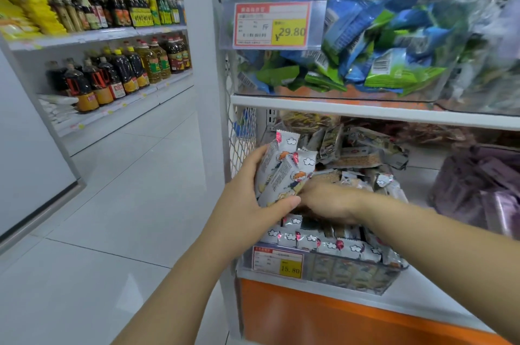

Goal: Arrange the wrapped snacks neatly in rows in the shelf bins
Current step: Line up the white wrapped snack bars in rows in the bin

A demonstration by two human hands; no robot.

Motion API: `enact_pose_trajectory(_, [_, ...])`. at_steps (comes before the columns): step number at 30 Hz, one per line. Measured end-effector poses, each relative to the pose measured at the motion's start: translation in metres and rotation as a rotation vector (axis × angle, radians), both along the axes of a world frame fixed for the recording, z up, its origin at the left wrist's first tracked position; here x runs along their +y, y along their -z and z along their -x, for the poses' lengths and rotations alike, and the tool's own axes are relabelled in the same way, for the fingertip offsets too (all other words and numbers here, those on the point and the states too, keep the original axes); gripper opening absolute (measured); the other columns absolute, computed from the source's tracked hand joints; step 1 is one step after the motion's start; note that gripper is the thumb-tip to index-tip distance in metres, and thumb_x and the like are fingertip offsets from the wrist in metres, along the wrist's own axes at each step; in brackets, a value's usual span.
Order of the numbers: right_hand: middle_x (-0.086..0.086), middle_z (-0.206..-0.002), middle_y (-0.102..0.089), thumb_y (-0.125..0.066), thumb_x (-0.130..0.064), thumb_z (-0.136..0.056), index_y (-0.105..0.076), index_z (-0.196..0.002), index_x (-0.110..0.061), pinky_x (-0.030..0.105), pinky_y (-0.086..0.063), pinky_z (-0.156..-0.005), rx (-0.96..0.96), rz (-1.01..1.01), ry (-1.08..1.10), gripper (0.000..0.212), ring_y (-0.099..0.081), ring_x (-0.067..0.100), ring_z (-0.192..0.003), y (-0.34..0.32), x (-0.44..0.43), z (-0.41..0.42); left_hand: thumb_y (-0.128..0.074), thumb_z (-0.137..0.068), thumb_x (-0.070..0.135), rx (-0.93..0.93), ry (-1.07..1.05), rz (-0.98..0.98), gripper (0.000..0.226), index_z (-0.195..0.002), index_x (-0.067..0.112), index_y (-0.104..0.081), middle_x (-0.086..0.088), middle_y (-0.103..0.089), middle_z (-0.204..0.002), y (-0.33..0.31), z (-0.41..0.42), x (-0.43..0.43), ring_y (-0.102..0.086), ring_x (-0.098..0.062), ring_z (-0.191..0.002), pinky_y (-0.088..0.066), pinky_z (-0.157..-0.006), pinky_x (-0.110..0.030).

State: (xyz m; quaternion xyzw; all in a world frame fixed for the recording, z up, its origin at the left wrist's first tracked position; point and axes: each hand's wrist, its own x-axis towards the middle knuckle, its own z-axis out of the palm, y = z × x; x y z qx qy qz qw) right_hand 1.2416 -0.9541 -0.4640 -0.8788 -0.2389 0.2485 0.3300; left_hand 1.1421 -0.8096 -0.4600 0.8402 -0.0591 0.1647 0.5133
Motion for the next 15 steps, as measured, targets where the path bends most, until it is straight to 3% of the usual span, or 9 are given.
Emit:
enact_pose_trajectory(3, [0.0,-0.113,-0.063,-0.049,-0.006,-0.093,-0.06,-0.105,-0.018,0.025,-0.045,-0.092,0.031,-0.032,0.034,0.021,-0.056,0.017,-0.106,0.0,0.0,0.004,-0.075,-0.075,0.039,0.021,-0.021,-0.074,0.071,-0.13,0.05,-0.032,0.025,-0.049,-0.126,0.005,-0.021,-0.003,-0.048,0.002,-0.116,-0.044,-0.097,-0.026])
enact_pose_trajectory(7, [0.005,-0.117,-0.061,-0.046,0.003,-0.092,-0.051,-0.126,-0.007,0.03,-0.045,-0.098,0.143,-0.102,0.076,0.036,-0.056,0.018,-0.11,0.008,-0.002,0.001,-0.071,-0.081,0.034,0.036,-0.011,-0.073,0.077,-0.143,0.032,-0.026,0.017,-0.042,-0.136,0.001,-0.044,-0.001,-0.043,-0.001,-0.121,-0.038,-0.099,-0.019])
enact_pose_trajectory(9, [0.0,-0.103,-0.061,-0.043,0.008,-0.092,-0.043,-0.133,-0.002,0.025,-0.049,-0.082,0.243,-0.185,0.13,0.043,-0.055,0.014,-0.099,0.01,-0.003,0.0,-0.07,-0.082,0.032,0.069,0.017,-0.093,0.074,-0.141,0.027,-0.026,0.009,-0.043,-0.137,-0.002,-0.057,-0.001,-0.046,-0.005,-0.122,-0.039,-0.103,-0.028])
enact_pose_trajectory(11, [-0.001,-0.097,-0.06,-0.042,0.01,-0.092,-0.037,-0.137,-0.005,0.022,-0.048,-0.07,0.332,-0.263,0.199,0.049,-0.055,0.012,-0.091,0.012,-0.004,-0.001,-0.07,-0.083,0.028,0.113,0.042,-0.145,0.07,-0.138,0.023,-0.028,0.005,-0.048,-0.133,-0.003,-0.069,-0.001,-0.049,-0.008,-0.118,-0.04,-0.101,-0.029])
enact_pose_trajectory(15, [-0.001,-0.096,-0.061,-0.04,0.011,-0.091,-0.035,-0.139,-0.009,0.023,-0.047,-0.069,0.421,-0.334,0.267,0.052,-0.055,0.012,-0.085,0.015,-0.005,-0.006,-0.067,-0.085,0.032,0.186,0.081,-0.263,0.068,-0.137,0.018,-0.026,0.0,-0.046,-0.135,-0.002,-0.084,-0.001,-0.048,-0.015,-0.121,-0.04,-0.099,-0.03])
